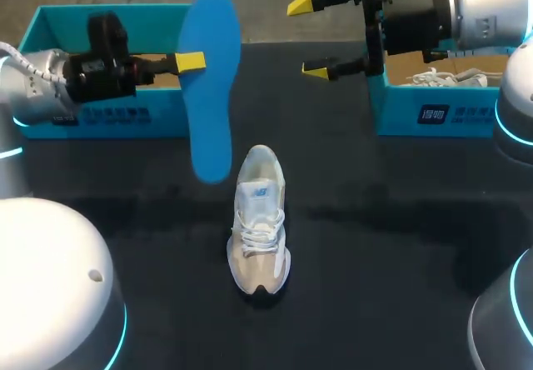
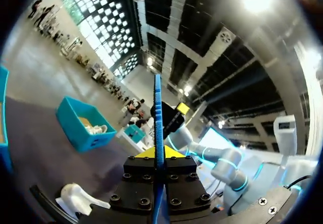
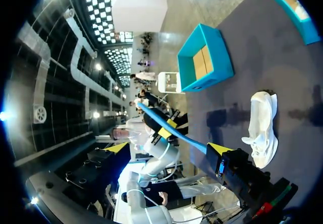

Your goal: Take the shoe out of the shoebox, open the shoe tongue, remove and reinsert the insole, then place the shoe into the shoebox

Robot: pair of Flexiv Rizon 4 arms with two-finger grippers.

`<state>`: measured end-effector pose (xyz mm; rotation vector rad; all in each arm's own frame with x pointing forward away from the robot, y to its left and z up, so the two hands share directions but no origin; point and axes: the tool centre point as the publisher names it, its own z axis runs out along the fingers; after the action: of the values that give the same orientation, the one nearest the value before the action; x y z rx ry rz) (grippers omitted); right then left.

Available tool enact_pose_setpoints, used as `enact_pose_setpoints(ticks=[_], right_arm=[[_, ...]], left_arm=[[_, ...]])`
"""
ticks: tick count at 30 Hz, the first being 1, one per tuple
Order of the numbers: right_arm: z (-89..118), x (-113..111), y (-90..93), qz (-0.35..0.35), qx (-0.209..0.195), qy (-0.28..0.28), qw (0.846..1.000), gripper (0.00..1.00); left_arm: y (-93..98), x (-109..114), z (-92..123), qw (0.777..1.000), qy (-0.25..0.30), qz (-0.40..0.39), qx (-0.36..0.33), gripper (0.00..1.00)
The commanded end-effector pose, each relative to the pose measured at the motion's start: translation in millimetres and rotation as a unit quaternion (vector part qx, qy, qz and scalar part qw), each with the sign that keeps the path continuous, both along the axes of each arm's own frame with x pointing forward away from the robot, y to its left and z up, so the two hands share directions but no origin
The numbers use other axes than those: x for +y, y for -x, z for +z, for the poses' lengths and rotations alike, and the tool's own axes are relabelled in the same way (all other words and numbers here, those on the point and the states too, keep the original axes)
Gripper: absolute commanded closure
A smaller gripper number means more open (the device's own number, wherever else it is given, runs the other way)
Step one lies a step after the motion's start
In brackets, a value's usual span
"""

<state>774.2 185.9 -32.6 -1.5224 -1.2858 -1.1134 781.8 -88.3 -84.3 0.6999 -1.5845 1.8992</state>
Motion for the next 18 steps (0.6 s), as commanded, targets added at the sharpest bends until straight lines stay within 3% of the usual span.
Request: enact_pose_setpoints(ticks=[1,6,18], right_arm=[[0,3,-1.1,0.0,0.001,0.001,1.0,0.0],[0,3,-1.1,0.0,0.001,0.001,1.0,0.0],[0,3,-1.1,0.0,0.001,0.001,1.0,0.0]], left_arm=[[-3.6,0,-15,0.974,0.029,-0.05,0.219,1.0],[-7.9,2,-25,0.957,0.055,-0.064,0.279,1.0],[-7.2,0,-41,0.949,0.033,-0.062,0.309,1.0]])
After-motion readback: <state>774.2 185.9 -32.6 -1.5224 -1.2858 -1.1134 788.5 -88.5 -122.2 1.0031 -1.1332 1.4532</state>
